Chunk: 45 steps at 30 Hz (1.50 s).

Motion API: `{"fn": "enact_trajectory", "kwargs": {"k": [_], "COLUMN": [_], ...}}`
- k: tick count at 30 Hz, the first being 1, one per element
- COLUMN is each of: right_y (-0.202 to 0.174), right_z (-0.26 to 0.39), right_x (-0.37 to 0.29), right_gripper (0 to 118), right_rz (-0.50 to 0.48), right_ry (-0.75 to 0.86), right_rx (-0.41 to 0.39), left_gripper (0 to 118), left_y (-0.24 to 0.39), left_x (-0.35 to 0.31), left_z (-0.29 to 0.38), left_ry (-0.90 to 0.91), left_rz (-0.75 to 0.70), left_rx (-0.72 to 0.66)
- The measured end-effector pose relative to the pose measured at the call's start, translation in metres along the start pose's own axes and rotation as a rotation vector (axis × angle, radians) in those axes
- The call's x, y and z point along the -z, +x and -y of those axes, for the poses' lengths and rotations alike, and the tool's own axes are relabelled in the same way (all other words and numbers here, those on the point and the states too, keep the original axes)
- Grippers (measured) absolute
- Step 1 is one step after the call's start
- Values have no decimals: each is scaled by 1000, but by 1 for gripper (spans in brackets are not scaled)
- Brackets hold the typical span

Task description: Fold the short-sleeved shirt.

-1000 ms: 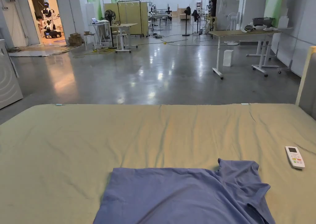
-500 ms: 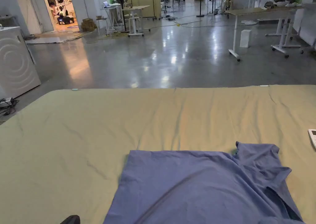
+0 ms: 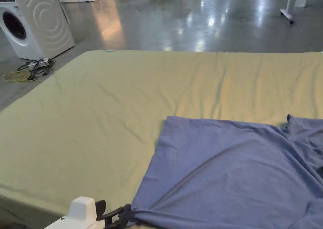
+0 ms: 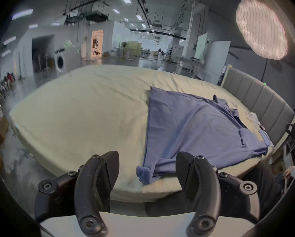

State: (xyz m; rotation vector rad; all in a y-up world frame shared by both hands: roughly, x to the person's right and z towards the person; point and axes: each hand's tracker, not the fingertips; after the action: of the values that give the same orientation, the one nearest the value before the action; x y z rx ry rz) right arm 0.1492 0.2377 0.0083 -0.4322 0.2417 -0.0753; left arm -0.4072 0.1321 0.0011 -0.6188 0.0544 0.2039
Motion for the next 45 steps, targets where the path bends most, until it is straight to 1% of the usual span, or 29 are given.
{"fn": "enact_trajectory", "kwargs": {"k": [1,2,4,6,7,8,9,10,11,12,14,19,21,22,23,24,25,26,27,30,34,38,39,40,41,43,45], "right_y": [0,0,-2,-3,-3,-3,-3,-2,-2,-1,2,18,28,34,42,51,60,68,77,101,127,132,135,136,137,135,138], "right_z": [0,0,-1,-1,-1,0,1,1,2,4,8,17,18,17,18,19,21,22,26,34,51,60,65,69,70,72,73], "right_x": [1,2,2,2,2,1,0,-2,-3,-5,-8,-15,-15,-14,-11,-9,-6,-2,1,20,48,79,87,94,100,105,108], "right_gripper": [0,0,0,0,0,0,0,0,0,0,0,0,0,4,15,30,49,59,60,61,61,60,56,49,44,40,38], "right_rz": [-2,-4,1,3,8,12,18,27,33,39,50,84,113,126,134,139,144,154,175,224,203,162,155,150,148,162,155], "right_ry": [-7,-12,-15,-23,-25,-26,-26,-26,-29,-33,-47,-63,-63,-67,-73,-78,-88,-104,-117,-170,-204,-231,-241,-253,-274,-297,-319], "right_rx": [6,9,6,3,1,0,-1,-2,-4,-6,3,34,36,39,45,47,51,57,65,107,192,190,182,173,161,147,158], "left_gripper": [70,70,70,70,67,61,49,25,16,16,16,15,15,15,15,15,15,15,15,15,15,15,15,15,15,15,15], "left_y": [-1,5,8,3,2,3,4,3,4,7,20,19,26,24,26,28,28,40,41,41,57,56,53,53,55,51,52], "left_x": [7,11,20,35,40,42,42,45,46,47,49,59,63,67,70,72,74,69,69,77,73,73,74,74,74,77,77], "left_z": [4,4,9,19,22,23,24,27,28,28,25,24,24,26,27,25,22,15,11,11,15,8,6,6,5,8,8], "left_ry": [-9,-40,-73,-124,-141,-139,-134,-131,-124,-123,-167,-196,-228,-237,-249,-258,-273,-296,-311,-331,-326,-349,-354,-358,-362,-367,-368], "left_rz": [-11,-11,18,17,-3,-33,-39,-31,-14,-2,-39,-41,-61,-73,-85,-92,-95,-94,-88,-86,-117,-111,-109,-107,-109,-114,-120], "left_rx": [14,63,128,122,126,140,152,155,159,169,228,242,326,368,388,378,355,318,293,315,350,336,330,330,337,348,351]}}
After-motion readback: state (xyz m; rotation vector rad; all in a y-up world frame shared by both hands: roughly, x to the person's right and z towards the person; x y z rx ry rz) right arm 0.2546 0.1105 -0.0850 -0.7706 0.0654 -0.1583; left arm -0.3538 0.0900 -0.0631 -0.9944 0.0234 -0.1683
